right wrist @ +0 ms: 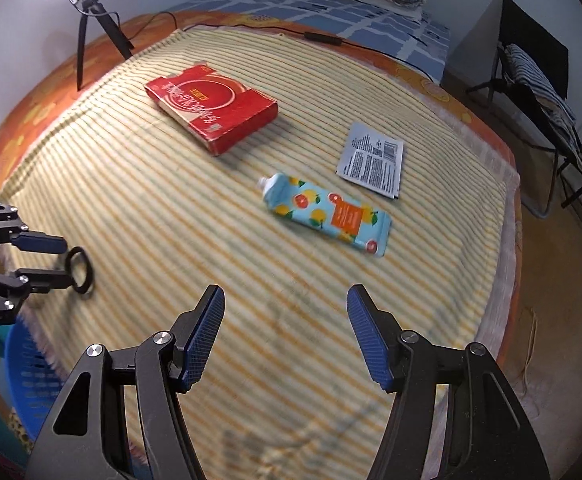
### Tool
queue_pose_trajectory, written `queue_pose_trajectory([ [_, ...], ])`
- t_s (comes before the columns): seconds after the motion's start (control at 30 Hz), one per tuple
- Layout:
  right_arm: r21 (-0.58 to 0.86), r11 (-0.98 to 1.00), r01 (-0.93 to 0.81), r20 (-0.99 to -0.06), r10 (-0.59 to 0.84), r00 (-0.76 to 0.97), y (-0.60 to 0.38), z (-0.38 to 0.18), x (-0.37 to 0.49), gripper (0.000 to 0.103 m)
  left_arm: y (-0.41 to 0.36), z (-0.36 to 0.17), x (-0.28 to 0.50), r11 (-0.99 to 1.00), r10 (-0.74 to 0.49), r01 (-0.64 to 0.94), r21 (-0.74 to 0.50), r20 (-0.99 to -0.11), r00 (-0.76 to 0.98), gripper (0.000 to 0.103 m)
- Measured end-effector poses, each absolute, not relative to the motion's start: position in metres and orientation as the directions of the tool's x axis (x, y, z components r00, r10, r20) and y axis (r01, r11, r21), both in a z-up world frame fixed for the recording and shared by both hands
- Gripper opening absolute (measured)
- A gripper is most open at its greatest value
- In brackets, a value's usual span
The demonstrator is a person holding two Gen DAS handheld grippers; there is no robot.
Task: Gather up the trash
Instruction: 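Move both tools back over the bed toward the hair tie and cream tube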
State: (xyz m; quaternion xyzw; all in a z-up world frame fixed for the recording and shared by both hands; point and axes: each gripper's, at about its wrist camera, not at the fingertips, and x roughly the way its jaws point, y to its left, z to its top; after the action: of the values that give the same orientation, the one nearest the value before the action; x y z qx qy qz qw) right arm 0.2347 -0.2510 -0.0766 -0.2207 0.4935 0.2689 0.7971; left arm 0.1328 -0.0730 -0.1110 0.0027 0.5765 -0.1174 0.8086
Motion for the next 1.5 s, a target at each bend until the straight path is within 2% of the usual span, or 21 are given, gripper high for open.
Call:
queue_pose_trajectory([
  [0.1,-0.096,0.747,-0.657,-0.909,0.204,0.365,-0.247,-0.083,0.244,0.063,-0.075,-0.112,0.141,0.973,-0.179,0.197,-0.120,-0.932,0.315,0.013],
  [0.23,-0.129,0.724,-0.678,-0.913,0.180,0.366,-0.237,-0.092,0.253,0.063,-0.075,-0.112,0.148,0.973,-0.178,0.200,-0.118,-0.930,0.320,0.008],
  [0.53,-0.174,0.705,-0.688,-0.910,0.152,0.386,-0.219,-0.106,0.274,0.061,-0.070,-0.112,0.154,0.970,-0.193,0.207,-0.130,-0.925,0.327,0.006],
  [0.83,-0.110,0.751,-0.651,-0.907,0.192,0.376,-0.214,-0.107,0.301,0.059,-0.049,-0.100,0.155,0.974,-0.194,0.178,-0.139,-0.918,0.345,0.005],
  [0.93,-0.105,0.747,-0.657,-0.906,0.200,0.372,-0.212,-0.107,0.303,0.055,-0.043,-0.098,0.153,0.976,-0.193,0.167,-0.142,-0.917,0.349,0.005],
  [1.1,-0.056,0.749,-0.660,-0.910,0.234,0.342,-0.212,-0.101,0.311,0.042,-0.042,-0.098,0.149,0.976,-0.191,0.164,-0.140,-0.916,0.352,0.005],
  [1.2,-0.024,0.741,-0.671,-0.914,0.256,0.315,-0.212,-0.098,0.314,0.040,-0.043,-0.098,0.150,0.976,-0.192,0.166,-0.141,-0.915,0.354,0.005],
  [1.33,-0.069,0.701,-0.710,-0.918,0.233,0.320,-0.209,-0.094,0.311,0.040,-0.043,-0.094,0.151,0.975,-0.198,0.164,-0.147,-0.912,0.359,0.005],
  [1.4,-0.084,0.686,-0.723,-0.921,0.223,0.319,-0.210,-0.094,0.312,0.049,-0.040,-0.093,0.149,0.976,-0.199,0.161,-0.149,-0.911,0.361,0.005],
  [1.5,-0.043,0.683,-0.729,-0.931,0.236,0.277,-0.214,-0.099,0.320,0.050,-0.038,-0.092,0.149,0.976,-0.196,0.156,-0.148,-0.911,0.362,0.005],
])
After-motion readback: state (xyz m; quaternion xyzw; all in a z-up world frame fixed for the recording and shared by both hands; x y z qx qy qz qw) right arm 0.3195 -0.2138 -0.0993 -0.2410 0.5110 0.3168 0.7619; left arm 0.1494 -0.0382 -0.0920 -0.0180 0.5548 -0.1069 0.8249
